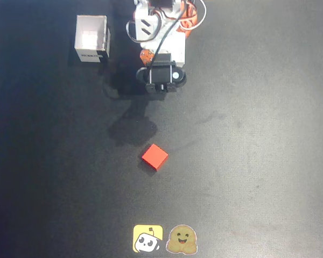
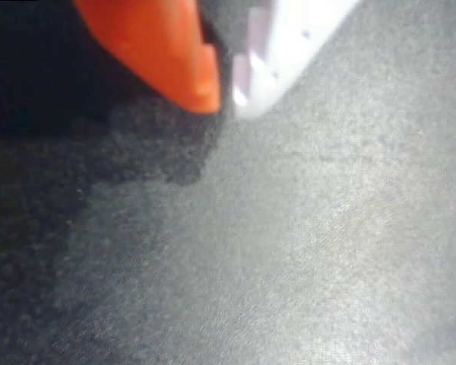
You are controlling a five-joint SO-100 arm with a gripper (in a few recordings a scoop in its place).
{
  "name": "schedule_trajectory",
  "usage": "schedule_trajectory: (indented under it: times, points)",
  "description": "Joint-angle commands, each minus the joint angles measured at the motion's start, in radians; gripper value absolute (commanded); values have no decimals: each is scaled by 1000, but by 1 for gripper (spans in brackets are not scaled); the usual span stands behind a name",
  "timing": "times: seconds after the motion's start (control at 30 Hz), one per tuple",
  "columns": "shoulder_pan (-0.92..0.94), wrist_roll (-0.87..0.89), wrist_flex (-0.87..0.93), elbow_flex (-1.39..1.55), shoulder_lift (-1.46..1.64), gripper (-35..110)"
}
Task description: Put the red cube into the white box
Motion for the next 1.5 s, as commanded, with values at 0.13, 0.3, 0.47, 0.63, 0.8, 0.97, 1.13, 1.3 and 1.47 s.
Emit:
schedule_trajectory:
  times: [0.13,0.3,0.47,0.63,0.8,0.97,1.13,1.3,1.47]
  points:
    - [6,-8,3,-5,5,0]
    - [6,-8,3,-5,5,0]
    - [6,-8,3,-5,5,0]
    - [6,-8,3,-5,5,0]
    - [5,-8,3,-5,5,0]
    - [26,-23,-18,-5,5,0]
    - [51,-55,-48,-23,5,0]
    - [72,-83,-92,-132,-152,0]
    - [71,-89,-153,-370,-468,0]
